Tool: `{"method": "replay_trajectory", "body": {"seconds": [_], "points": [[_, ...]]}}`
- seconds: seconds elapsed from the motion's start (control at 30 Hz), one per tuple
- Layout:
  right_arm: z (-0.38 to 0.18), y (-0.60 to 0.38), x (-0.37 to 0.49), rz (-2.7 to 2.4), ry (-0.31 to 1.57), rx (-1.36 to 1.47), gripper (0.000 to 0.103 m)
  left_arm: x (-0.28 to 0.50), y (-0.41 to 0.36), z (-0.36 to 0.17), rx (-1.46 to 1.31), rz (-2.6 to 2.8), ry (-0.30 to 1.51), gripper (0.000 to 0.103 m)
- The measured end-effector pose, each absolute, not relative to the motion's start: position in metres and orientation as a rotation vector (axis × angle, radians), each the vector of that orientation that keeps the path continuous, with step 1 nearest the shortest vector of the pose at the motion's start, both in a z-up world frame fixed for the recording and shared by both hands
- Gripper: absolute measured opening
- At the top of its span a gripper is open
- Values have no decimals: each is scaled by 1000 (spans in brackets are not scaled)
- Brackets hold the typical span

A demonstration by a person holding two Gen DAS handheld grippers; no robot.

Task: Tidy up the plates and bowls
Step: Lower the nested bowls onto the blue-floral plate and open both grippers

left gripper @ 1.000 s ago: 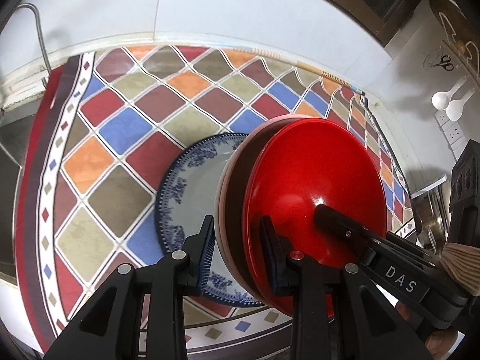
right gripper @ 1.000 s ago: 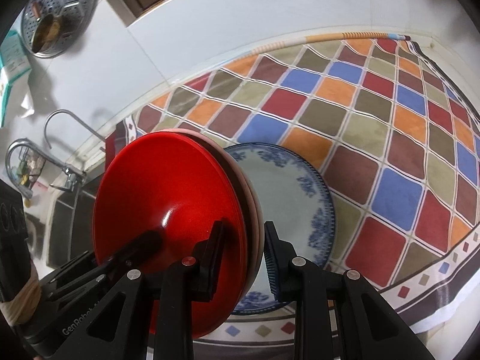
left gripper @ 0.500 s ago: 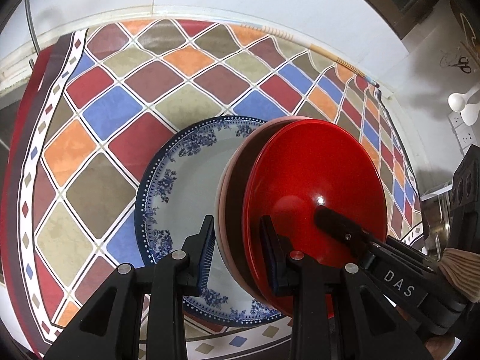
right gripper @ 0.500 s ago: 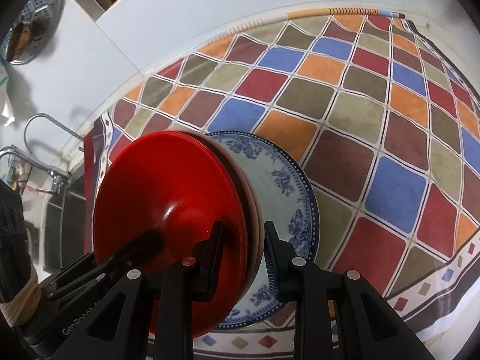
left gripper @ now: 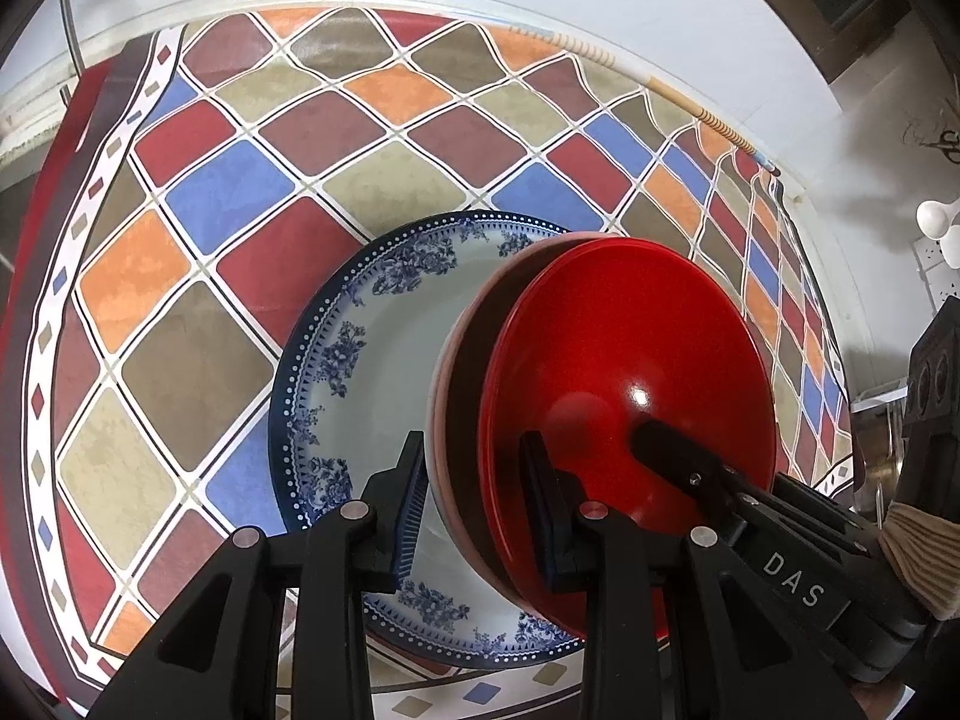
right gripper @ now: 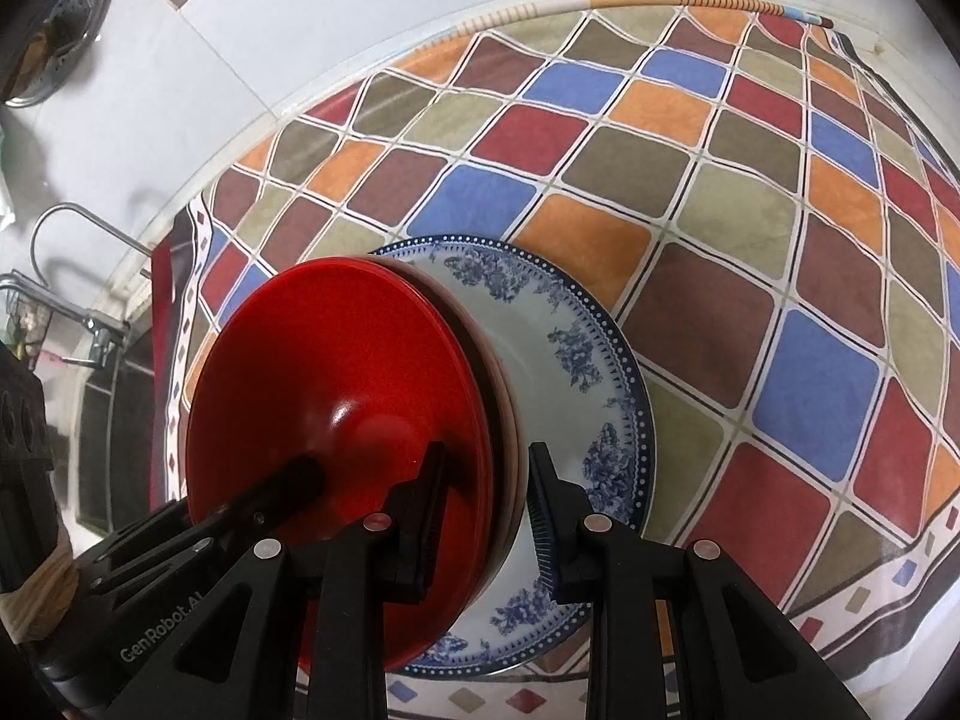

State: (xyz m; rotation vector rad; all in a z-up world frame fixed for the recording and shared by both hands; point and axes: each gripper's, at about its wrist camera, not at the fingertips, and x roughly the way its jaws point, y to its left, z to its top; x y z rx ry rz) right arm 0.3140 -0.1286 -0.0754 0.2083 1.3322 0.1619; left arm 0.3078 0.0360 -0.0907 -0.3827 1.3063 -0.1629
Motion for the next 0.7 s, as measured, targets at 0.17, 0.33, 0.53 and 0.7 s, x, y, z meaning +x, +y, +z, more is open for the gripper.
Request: {"method": "replay_trajectory", "body": {"seconds": [0.17, 0.33, 0.53, 0.7], "points": [[-76, -127, 316, 180, 1323, 194, 28, 308, 36, -89, -389, -154, 1297, 33], [-76, -127, 318, 201, 1309, 185, 29, 300, 36, -72, -351, -106, 1226, 46], [-52, -136, 307, 211, 1194, 186, 49, 273, 34, -36, -240, -10, 1075, 60], [-16, -150, 281, 149, 1011, 127, 71, 229, 30, -5, -123, 141, 897, 83]]}}
